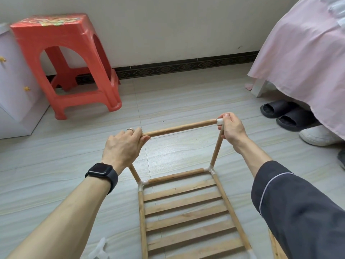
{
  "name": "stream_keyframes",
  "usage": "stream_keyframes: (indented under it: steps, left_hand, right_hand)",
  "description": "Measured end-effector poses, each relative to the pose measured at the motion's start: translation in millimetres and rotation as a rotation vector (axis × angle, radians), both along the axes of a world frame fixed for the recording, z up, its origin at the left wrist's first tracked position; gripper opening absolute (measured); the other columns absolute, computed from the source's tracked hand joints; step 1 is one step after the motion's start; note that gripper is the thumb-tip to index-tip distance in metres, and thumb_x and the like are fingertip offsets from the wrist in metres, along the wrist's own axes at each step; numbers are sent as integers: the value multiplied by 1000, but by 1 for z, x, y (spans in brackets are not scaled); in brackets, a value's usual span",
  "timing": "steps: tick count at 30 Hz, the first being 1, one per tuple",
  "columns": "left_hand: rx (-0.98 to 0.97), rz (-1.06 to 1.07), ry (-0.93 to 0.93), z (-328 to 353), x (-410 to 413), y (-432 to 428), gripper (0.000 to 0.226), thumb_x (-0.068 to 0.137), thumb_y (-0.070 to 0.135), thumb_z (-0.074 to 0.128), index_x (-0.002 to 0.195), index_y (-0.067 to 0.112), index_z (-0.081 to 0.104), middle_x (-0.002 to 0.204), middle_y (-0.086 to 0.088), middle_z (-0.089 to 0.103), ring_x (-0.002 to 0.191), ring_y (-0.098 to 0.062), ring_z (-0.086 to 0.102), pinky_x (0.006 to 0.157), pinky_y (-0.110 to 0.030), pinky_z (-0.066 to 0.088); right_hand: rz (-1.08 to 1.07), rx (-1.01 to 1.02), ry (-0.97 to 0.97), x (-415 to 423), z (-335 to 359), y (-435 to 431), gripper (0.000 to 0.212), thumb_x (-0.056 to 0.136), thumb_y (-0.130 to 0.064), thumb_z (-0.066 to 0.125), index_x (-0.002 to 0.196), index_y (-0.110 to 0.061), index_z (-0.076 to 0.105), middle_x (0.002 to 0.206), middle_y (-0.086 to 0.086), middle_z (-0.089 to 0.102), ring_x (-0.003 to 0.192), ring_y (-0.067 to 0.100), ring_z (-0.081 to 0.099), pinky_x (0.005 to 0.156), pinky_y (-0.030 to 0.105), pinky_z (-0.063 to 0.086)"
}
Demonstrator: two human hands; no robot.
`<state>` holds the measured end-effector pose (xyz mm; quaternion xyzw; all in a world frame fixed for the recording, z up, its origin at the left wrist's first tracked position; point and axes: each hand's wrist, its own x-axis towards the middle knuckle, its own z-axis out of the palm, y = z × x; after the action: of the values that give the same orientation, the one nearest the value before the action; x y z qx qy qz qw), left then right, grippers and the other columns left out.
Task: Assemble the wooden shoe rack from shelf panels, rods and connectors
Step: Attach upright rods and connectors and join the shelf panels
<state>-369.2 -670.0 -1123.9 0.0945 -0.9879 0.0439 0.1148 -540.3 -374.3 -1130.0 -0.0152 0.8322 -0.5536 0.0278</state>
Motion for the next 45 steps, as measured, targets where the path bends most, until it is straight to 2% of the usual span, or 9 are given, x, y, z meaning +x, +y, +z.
stream_keyframes:
  steps: [10,16,23,27,29,31,34,39,45]
  left_hand:
    - [23,-14,-59,1,-4,6,41,100,61,8,93,27,30,85,6,44,78,-21,48,61,-39,43]
    - [4,-54,-84,-1,-17,10,42,101,59,7,91,26,30,82,6,43,75,-20,44,65,-41,41]
    - [-1,7,-115,-2,-17,16,38,102,59,8,93,28,29,86,6,43,80,-20,42,70,-41,38]
    - [83,59,-252,13,-17,28,44,103,58,11,113,31,44,119,-2,57,109,-24,49,91,-48,39]
    - [149,88,-296,23,-6,31,48,103,60,19,141,39,41,152,-7,41,141,-26,33,110,-53,29]
    - [192,110,-289,36,17,34,55,102,58,33,155,42,23,165,-8,21,151,-28,15,117,-55,20]
    - [258,137,-230,55,71,44,64,99,46,47,156,40,18,163,-11,22,150,-29,19,116,-55,25]
    - [459,75,-353,65,170,86,52,99,56,42,146,33,41,150,-9,43,137,-28,39,107,-50,42]
    - [707,180,-370,51,267,131,52,98,57,43,140,27,47,142,-8,46,124,-27,52,98,-42,48]
  right_hand:
    - [33,64,6,5,1,-2,34,109,-32,30,90,-25,57,90,0,61,92,17,59,92,49,53]
    - [120,122,-42,4,0,10,30,108,-27,30,95,-19,55,94,4,62,92,19,57,79,39,50]
    - [128,202,-21,5,-1,10,34,108,-32,24,97,-20,55,96,5,62,91,22,55,82,43,49]
    - [193,392,-62,18,15,18,40,110,-38,19,121,-17,52,115,14,62,105,30,57,87,41,43]
    - [259,530,-132,27,35,29,42,110,-39,23,139,-17,45,134,18,55,120,34,51,99,43,41]
    - [255,529,-176,45,58,47,51,107,-41,38,152,-17,34,149,18,45,134,35,45,108,44,38]
    - [218,430,-144,99,87,76,57,100,-53,50,145,-18,45,145,9,52,128,27,52,107,44,43]
    - [319,498,-154,221,84,128,38,97,-54,54,123,-28,64,123,-7,66,109,12,59,86,34,46]
    - [209,655,-169,320,46,163,46,99,-51,50,135,-24,55,147,5,47,136,31,42,111,45,35]
